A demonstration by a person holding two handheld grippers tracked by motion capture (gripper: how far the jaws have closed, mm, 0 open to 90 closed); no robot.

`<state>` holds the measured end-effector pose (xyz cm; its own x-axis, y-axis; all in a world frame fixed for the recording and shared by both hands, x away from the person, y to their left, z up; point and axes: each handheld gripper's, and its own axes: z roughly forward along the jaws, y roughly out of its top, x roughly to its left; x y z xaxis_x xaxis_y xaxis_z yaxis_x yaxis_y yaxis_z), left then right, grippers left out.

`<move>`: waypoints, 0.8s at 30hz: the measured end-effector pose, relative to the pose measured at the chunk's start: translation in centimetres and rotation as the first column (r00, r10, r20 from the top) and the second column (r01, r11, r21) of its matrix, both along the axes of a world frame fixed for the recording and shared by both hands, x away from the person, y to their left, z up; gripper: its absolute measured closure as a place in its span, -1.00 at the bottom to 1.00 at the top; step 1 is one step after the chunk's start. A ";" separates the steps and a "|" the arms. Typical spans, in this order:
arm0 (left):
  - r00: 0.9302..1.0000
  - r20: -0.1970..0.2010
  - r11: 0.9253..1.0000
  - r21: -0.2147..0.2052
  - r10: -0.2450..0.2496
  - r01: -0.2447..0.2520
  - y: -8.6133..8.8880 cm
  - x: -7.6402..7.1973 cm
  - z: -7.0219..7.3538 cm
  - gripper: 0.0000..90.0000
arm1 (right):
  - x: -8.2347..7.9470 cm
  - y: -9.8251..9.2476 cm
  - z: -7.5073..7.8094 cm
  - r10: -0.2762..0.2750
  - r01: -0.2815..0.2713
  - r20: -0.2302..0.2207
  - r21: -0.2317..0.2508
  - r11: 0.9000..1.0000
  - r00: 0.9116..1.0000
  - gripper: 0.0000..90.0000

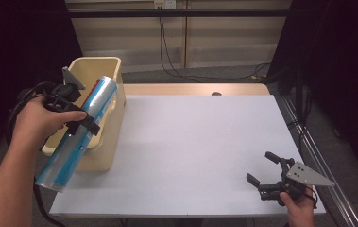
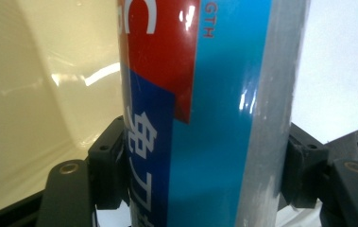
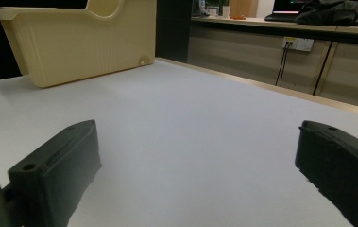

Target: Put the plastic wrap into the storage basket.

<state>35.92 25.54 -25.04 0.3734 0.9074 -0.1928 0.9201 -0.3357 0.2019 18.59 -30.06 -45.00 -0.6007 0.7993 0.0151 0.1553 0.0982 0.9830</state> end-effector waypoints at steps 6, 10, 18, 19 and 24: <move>0.999 0.004 0.999 0.010 0.050 -0.050 1.0 0.2 -0.4 -0.29 | 0.0 0.0 0.0 0.001 -0.001 -0.001 -0.001 1.000 1.000 -0.99; 0.997 -0.009 0.997 0.002 0.079 -0.079 1.8 0.6 -0.7 -0.29 | 0.0 0.0 0.0 0.004 -0.004 -0.001 -0.003 1.000 1.000 -0.99; 0.992 -0.016 0.992 0.018 0.124 -0.124 2.5 1.3 -1.9 -0.29 | 0.0 0.0 0.0 0.005 -0.005 0.002 -0.001 1.000 1.000 -0.99; 0.992 -0.018 0.992 0.021 0.125 -0.124 2.6 1.4 -2.0 -0.29 | 0.0 0.0 0.0 0.005 -0.005 0.005 -0.004 1.000 1.000 -0.99; 0.990 -0.023 0.990 0.021 0.138 -0.138 2.9 1.8 -2.4 -0.29 | 0.0 0.2 0.0 0.010 -0.010 0.006 -0.010 1.000 1.000 -0.99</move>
